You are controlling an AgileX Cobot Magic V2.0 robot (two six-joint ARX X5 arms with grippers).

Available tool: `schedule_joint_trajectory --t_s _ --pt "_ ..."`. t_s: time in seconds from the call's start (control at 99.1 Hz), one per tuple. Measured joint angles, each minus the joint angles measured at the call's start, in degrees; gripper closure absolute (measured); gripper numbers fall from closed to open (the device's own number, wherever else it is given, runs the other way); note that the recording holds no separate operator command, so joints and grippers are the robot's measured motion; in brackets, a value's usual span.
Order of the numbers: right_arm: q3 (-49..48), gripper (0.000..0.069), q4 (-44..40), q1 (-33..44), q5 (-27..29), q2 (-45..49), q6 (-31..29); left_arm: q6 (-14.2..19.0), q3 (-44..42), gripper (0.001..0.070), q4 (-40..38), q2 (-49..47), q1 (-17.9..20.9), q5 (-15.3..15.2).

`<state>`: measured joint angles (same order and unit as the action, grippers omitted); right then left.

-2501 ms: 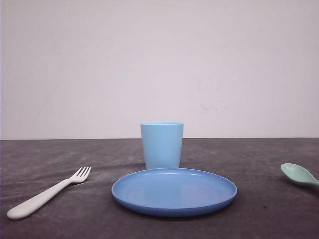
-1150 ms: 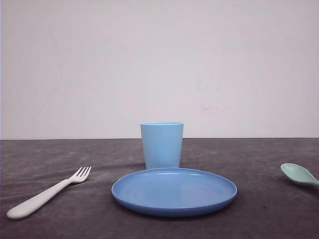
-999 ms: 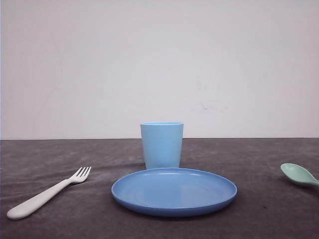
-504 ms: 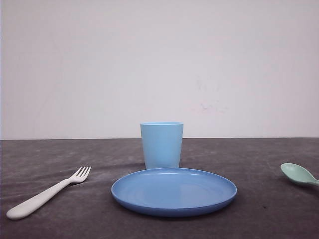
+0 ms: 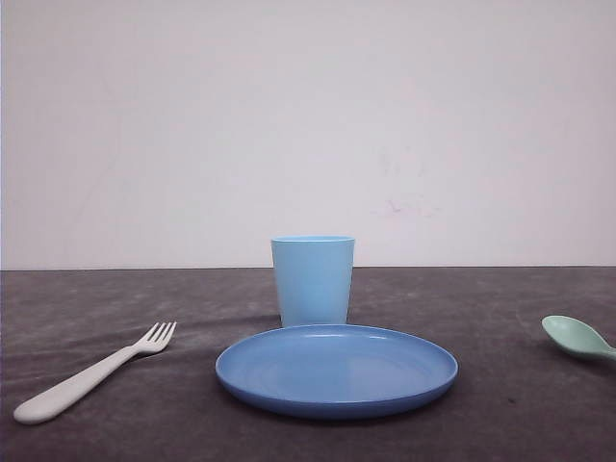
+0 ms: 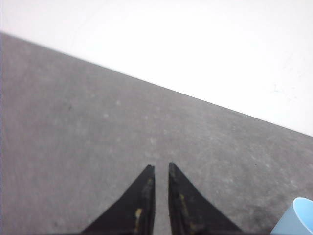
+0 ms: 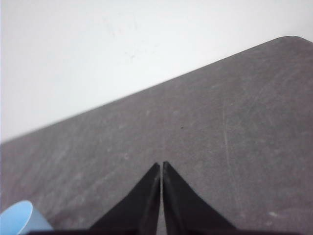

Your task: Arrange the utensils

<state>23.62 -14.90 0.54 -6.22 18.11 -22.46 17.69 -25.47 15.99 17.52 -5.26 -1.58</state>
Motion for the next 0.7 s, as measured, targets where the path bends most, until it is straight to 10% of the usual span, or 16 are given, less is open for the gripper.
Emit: schedule_joint_trajectory --t_s 0.414,0.595,0.696 --pt "17.88 0.0671 -12.96 -4.83 -1.73 20.33 13.27 -6.14 -20.65 0.0671 12.52 26.27 -1.97 3.02" --pt "17.88 0.0284 -14.56 -6.73 -2.86 23.02 13.70 -6.38 -20.65 0.0431 13.03 26.73 -2.91 3.04" --pt "17.88 0.0202 -15.26 -7.78 -2.86 24.48 13.70 -6.49 -20.65 0.0374 13.57 26.75 -2.93 3.06"
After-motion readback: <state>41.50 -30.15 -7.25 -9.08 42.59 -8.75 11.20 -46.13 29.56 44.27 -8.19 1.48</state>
